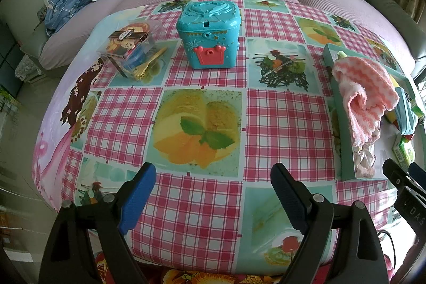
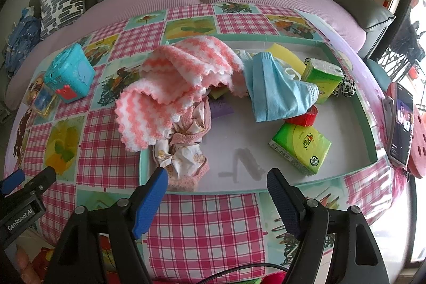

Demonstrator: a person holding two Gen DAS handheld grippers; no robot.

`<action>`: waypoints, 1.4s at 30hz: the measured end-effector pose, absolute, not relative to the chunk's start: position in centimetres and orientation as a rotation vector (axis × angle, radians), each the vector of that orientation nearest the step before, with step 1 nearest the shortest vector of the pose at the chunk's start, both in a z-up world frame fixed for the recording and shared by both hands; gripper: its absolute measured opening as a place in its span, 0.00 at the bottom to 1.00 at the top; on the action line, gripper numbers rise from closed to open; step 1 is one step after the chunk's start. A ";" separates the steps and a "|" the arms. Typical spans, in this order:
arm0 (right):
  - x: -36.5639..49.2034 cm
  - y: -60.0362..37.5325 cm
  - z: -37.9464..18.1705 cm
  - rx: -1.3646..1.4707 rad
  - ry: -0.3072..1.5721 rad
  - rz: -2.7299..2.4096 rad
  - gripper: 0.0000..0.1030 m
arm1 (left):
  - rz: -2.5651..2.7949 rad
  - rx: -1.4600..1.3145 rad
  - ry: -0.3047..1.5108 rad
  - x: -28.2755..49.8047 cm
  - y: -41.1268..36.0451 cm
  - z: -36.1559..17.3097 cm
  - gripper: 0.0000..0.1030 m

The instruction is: Organize soft objects

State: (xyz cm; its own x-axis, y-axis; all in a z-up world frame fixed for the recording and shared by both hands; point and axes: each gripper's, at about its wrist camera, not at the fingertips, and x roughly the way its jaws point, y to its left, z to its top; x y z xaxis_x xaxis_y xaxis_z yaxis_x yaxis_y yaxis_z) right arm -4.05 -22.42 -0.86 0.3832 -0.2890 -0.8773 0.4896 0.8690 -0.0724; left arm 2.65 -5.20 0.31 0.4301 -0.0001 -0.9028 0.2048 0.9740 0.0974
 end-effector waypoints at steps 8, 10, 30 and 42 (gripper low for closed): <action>-4.0 -22.4 -0.9 0.213 1.069 -0.501 0.77 | -0.127 0.200 1.127 2.7 -5.1 0.2 0.86; -4.0 -22.4 -0.9 0.213 1.071 -0.501 0.77 | -0.127 0.200 1.130 2.7 -5.1 0.1 0.86; -3.9 -22.4 -1.1 0.214 1.073 -0.502 0.77 | -0.125 0.204 1.139 2.8 -5.0 0.0 0.86; -3.9 -22.4 -1.1 0.214 1.074 -0.501 0.77 | -0.127 0.203 1.138 2.8 -5.0 0.0 0.86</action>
State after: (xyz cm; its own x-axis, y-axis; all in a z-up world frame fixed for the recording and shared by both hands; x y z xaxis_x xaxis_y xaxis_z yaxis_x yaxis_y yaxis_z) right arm -3.91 -22.35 -1.08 0.3788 -0.2868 -0.8799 0.4902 0.8686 -0.0721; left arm 2.77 -4.96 0.05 0.4152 0.0031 -0.9097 0.2030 0.9745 0.0960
